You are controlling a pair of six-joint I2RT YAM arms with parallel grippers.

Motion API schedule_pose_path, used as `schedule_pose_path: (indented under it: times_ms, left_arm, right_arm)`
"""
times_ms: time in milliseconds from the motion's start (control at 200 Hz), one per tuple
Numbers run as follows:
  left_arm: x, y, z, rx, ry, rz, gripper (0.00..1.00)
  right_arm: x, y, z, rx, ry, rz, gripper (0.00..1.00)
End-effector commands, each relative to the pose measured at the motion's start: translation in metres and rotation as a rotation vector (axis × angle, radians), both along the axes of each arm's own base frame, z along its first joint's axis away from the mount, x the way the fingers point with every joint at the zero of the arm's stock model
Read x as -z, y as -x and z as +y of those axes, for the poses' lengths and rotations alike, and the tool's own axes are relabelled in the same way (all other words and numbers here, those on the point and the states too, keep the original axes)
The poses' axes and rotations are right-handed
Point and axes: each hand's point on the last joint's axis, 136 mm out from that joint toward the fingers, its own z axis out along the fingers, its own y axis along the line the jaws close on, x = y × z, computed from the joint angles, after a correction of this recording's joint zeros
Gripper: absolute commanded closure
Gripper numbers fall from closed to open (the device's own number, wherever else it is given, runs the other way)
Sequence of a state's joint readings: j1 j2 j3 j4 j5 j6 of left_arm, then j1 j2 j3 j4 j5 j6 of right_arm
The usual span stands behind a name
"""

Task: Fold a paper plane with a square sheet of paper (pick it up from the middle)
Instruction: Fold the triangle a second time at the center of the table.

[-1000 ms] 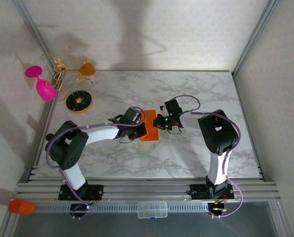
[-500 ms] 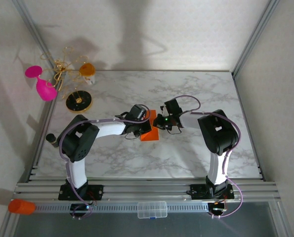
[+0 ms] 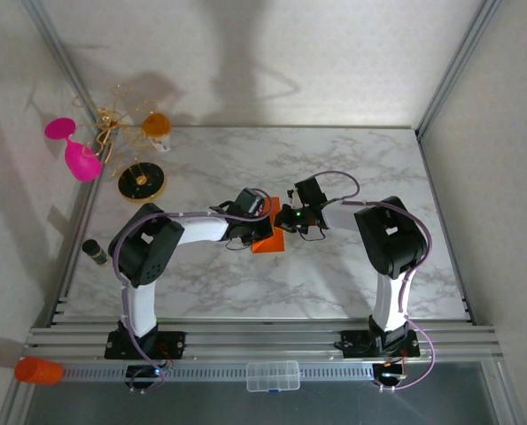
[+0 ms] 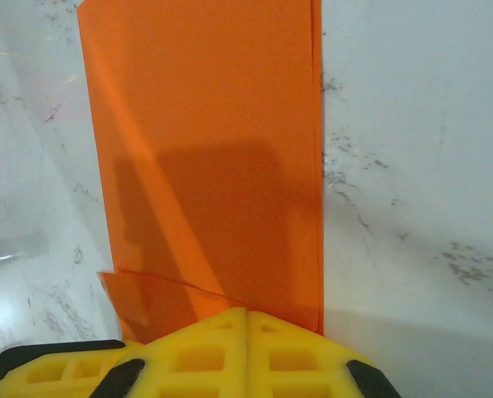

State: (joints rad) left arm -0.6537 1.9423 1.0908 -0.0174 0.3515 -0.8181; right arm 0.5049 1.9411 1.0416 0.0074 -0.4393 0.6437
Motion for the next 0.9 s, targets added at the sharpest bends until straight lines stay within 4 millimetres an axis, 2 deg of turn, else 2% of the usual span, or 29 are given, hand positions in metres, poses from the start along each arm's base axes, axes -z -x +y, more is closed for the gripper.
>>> schedule_pose_path:
  times_ms: [0, 400, 896]
  left_arm:
    - [0.023, 0.014, 0.011, 0.016, -0.066, 0.030, 0.95]
    - [0.048, 0.061, 0.043, 0.103, -0.151, 0.107, 0.96]
    - [0.046, 0.074, 0.058, 0.213, -0.215, 0.094, 0.99]
  right_arm:
    - [0.053, 0.030, -0.026, 0.035, 0.159, 0.145, 0.98]
    - [0.062, 0.032, -0.034, 0.051, 0.205, 0.171, 0.98]
    - [0.074, 0.036, -0.043, 0.064, 0.262, 0.200, 0.98]
